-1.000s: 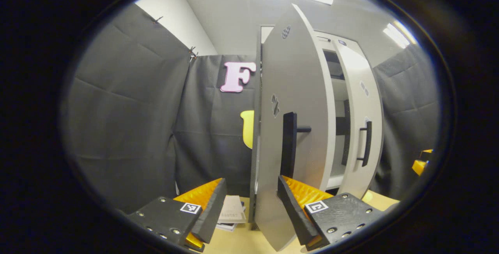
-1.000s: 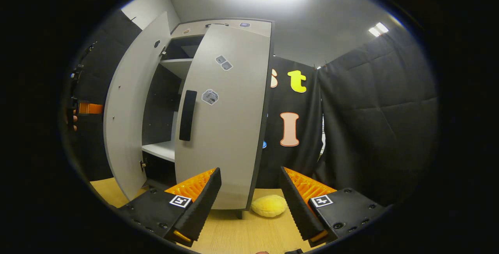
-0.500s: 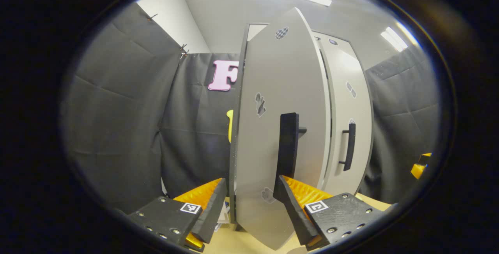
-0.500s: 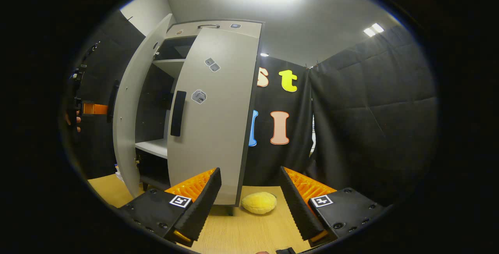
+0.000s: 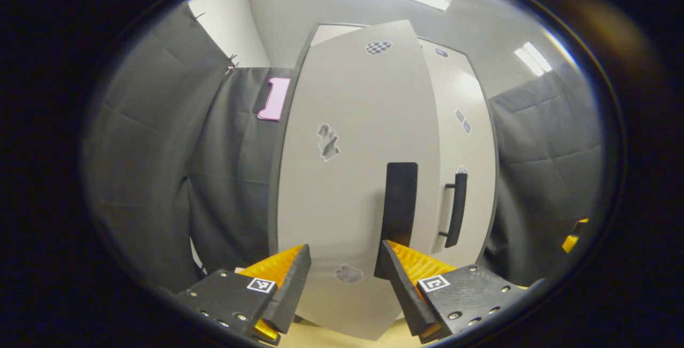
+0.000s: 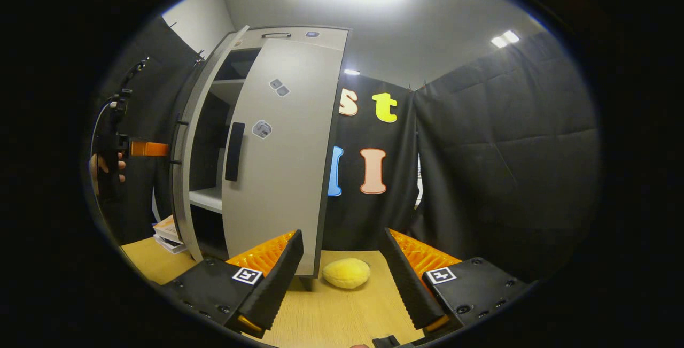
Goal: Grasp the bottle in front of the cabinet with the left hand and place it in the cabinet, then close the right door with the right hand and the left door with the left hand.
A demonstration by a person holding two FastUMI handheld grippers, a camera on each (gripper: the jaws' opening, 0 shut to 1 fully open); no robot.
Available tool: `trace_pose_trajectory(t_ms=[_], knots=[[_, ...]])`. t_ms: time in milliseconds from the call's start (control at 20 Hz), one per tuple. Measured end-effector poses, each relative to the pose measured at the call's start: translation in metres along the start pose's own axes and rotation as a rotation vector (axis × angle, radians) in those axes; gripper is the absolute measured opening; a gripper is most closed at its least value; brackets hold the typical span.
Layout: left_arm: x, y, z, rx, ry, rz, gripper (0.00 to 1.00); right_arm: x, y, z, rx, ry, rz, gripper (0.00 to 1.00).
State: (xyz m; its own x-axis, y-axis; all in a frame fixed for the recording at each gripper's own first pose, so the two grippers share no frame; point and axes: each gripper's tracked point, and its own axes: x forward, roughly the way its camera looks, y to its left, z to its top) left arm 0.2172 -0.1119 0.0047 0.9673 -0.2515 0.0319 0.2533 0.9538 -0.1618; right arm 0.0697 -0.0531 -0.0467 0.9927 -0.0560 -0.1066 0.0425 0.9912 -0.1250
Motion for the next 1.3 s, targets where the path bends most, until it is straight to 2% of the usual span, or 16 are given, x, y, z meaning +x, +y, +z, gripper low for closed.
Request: trace_pose_trajectory(t_ms=[50, 100, 350, 400, 500, 800, 850, 900, 1050, 1200, 1250, 1300], knots=[[0.004, -0.002, -0.001, 0.010, -0.001, -0.003, 0.88, -0.001, 0.000, -0.001, -0.003, 0.003, -0.001, 0.92], [0.005, -0.005, -0.002, 0.011, -0.005, -0.004, 0.88, -0.003, 0.000, -0.001, -0.005, 0.005, -0.002, 0.95], [0.003, -0.003, -0.001, 0.020, -0.003, 0.006, 0.88, -0.007, 0.003, -0.002, 0.010, 0.011, 0.015, 0.95], [-0.002, -0.003, 0.002, 0.027, -0.009, 0.010, 0.88, -0.006, 0.005, 0.000, 0.013, 0.008, 0.025, 0.93], [-0.013, -0.001, 0.006, 0.038, -0.020, 0.017, 0.88, -0.005, 0.010, 0.005, 0.014, -0.001, 0.048, 0.95], [-0.070, -0.002, 0.014, 0.082, -0.030, 0.045, 0.88, -0.008, 0.028, 0.027, 0.040, -0.053, 0.141, 0.95], [-0.080, -0.003, 0.014, 0.091, -0.029, 0.050, 0.75, -0.010, 0.031, 0.029, 0.044, -0.058, 0.156, 0.95], [-0.090, -0.004, 0.014, 0.099, -0.027, 0.054, 0.88, -0.013, 0.033, 0.031, 0.050, -0.065, 0.172, 0.95], [-0.121, -0.002, 0.014, 0.103, -0.030, 0.076, 0.88, -0.020, 0.040, 0.032, 0.062, -0.072, 0.205, 0.93], [-0.152, 0.001, 0.016, 0.100, -0.032, 0.094, 0.88, -0.033, 0.047, 0.029, 0.078, -0.064, 0.231, 0.95], [-0.161, 0.001, 0.015, 0.102, -0.028, 0.095, 0.81, -0.037, 0.050, 0.031, 0.080, -0.062, 0.237, 0.95], [-0.169, 0.003, 0.016, 0.111, -0.028, 0.099, 0.81, -0.041, 0.052, 0.032, 0.081, -0.065, 0.242, 0.95]])
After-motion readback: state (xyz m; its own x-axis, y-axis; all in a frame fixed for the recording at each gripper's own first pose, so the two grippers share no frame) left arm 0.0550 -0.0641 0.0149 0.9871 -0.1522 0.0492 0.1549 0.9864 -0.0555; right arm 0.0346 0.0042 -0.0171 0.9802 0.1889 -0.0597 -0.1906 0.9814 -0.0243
